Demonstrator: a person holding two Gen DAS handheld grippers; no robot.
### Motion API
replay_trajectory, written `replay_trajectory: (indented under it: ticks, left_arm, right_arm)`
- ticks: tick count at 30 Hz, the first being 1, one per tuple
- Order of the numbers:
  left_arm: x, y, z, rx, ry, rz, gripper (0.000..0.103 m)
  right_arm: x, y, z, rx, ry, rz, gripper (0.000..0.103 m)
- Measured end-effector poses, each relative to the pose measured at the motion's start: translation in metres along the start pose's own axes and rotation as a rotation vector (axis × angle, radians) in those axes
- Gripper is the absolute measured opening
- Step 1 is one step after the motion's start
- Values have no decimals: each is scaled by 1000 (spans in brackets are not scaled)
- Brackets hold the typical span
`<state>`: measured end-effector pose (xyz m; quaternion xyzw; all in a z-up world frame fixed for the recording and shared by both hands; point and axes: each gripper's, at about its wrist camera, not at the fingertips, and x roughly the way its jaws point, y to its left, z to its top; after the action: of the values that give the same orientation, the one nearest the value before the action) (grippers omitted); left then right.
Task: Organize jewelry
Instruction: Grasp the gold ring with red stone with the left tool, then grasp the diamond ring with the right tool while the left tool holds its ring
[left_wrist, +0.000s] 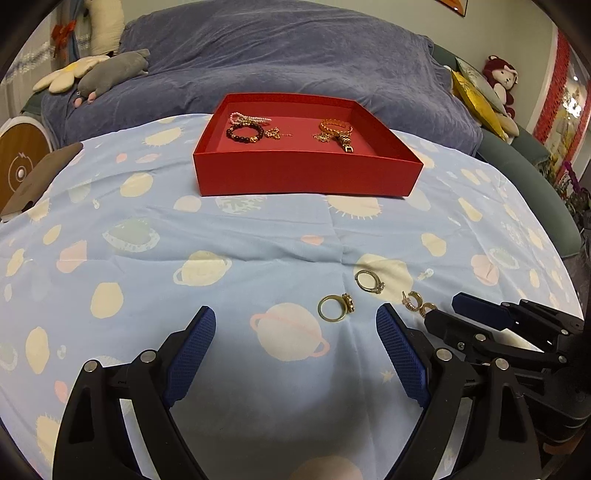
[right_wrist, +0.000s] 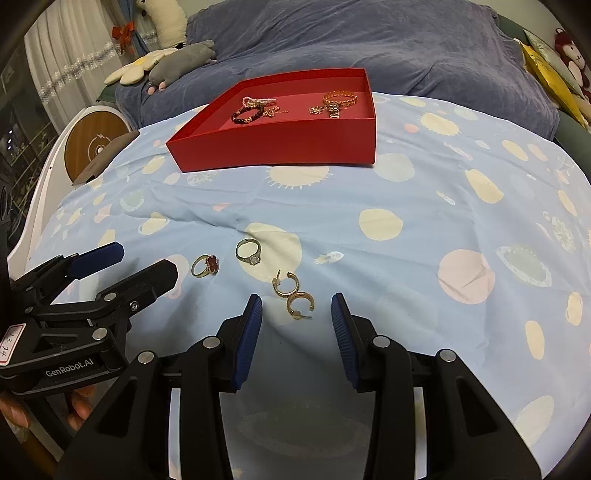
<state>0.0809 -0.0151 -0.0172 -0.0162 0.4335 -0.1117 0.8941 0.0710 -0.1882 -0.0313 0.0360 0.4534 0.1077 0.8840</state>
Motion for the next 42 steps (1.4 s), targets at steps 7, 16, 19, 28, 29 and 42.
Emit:
replay_trajectory:
  ticks: [7, 16, 19, 28, 29, 42]
  left_arm:
    - [20, -6, 7, 25, 59, 65, 86]
    - [34, -13, 7, 57, 68, 58, 84]
    - [40, -14, 5, 60, 85, 56, 69]
    - [36, -4, 9, 49, 71, 12, 20]
    - [36, -2, 9, 46, 72, 8, 18]
    - [32, 15, 9, 6, 82, -19, 20]
  right_arm:
    - [-1, -4, 6, 21, -13, -8, 38]
    - [-3, -10, 10, 41, -22, -13, 38]
    - [-2, -9, 14, 45, -27, -7, 38]
    - [7, 5, 20, 20, -18, 11, 37]
    - [9, 7, 21, 14, -16, 13, 37]
    - [37, 30, 29, -31, 27, 32, 37]
